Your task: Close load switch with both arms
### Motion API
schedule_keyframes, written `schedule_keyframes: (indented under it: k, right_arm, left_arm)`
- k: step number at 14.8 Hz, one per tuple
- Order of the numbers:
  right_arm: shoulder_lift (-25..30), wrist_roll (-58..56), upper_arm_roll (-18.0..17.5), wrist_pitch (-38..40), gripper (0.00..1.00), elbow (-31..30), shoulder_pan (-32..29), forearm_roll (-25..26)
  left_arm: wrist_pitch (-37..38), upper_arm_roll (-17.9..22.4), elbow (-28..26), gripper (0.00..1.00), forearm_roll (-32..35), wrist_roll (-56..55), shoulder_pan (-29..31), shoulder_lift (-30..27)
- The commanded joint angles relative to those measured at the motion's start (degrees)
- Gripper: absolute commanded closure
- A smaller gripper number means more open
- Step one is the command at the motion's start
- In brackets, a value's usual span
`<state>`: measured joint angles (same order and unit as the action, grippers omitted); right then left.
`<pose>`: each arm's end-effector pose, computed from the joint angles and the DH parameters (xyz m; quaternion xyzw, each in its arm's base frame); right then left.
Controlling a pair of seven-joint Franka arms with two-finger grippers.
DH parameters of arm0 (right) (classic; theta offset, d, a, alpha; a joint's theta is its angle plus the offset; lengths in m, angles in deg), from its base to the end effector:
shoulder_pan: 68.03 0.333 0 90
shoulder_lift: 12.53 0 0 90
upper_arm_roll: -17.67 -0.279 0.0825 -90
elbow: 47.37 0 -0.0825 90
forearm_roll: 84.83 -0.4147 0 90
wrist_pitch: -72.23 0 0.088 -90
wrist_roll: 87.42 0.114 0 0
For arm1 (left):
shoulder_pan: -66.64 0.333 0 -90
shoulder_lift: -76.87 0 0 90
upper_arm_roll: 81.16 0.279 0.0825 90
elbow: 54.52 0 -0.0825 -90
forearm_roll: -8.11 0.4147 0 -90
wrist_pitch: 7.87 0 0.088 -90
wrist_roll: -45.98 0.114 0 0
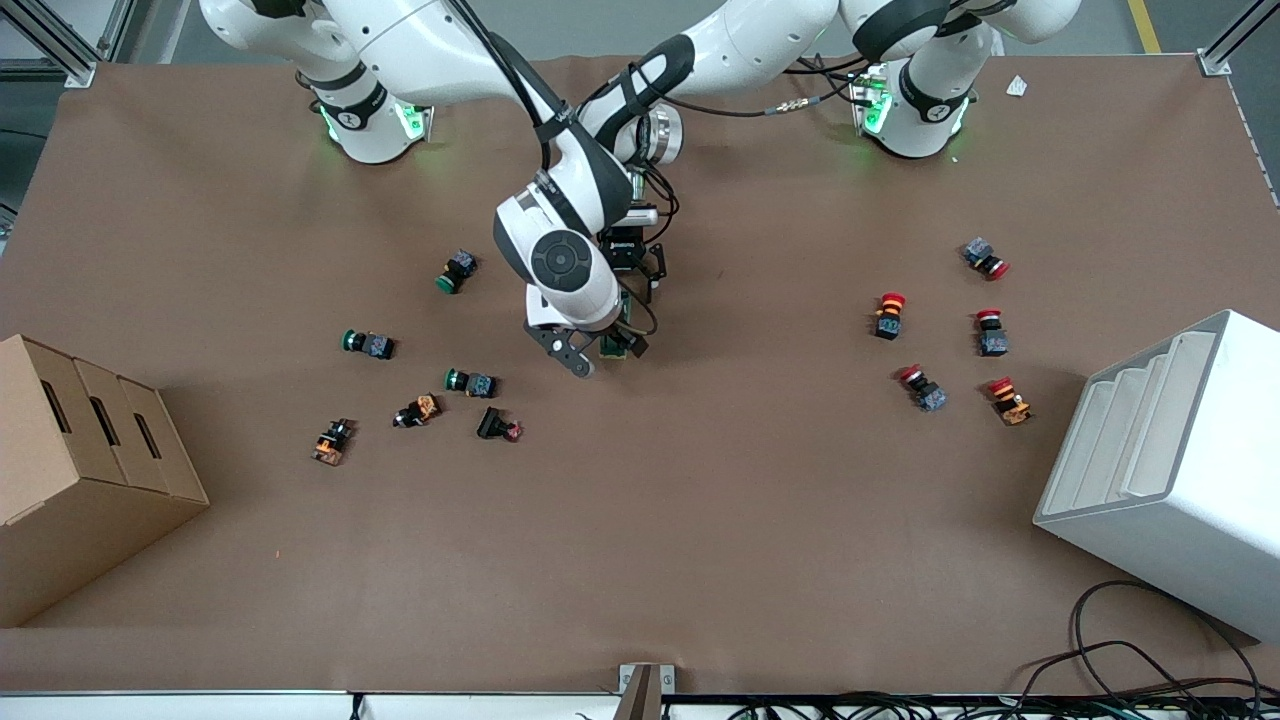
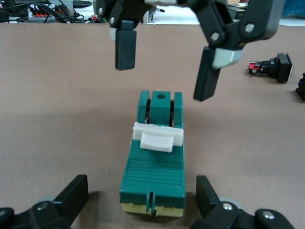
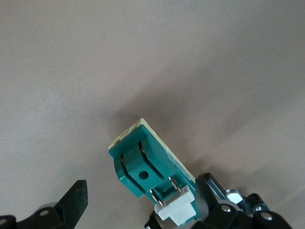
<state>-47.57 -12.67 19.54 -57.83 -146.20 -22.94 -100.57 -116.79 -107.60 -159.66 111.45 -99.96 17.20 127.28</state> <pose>0.4783 0.4620 0.1674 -0.9298 0.3549 0.0958 0.0200 0.2058 -0.5623 0.0259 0.8633 0.0068 0.5045 0.0062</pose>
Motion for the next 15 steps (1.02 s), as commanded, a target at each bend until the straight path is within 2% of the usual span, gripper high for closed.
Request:
schedule_keyframes:
  k: [1, 9, 11, 15]
  right_arm:
    - [2.3, 0.0, -0.5, -1.2, 0.00, -3.1, 0.7, -1.7]
    - [2.3, 0.1, -1.3, -4.0, 0.00, -6.5, 2.2, -1.7]
    - [2.3, 0.0, -1.6, -4.7, 0.00, -6.5, 2.4, -3.8]
    - [2.1, 0.1, -1.9, -6.3, 0.00, -6.6, 2.7, -4.8]
  left_arm:
    - [-1.2, 0.3, 2.5, 0.01, 1.3, -1.1, -0.9, 3.5]
    - [-1.2, 0.3, 2.5, 0.01, 1.3, -1.2, -1.0, 4.0]
    - [-1.1, 0.3, 2.4, 0.01, 1.4, -1.2, -1.0, 4.0]
    - [-1.1, 0.3, 2.3, 0.01, 1.4, -1.2, -1.0, 4.0]
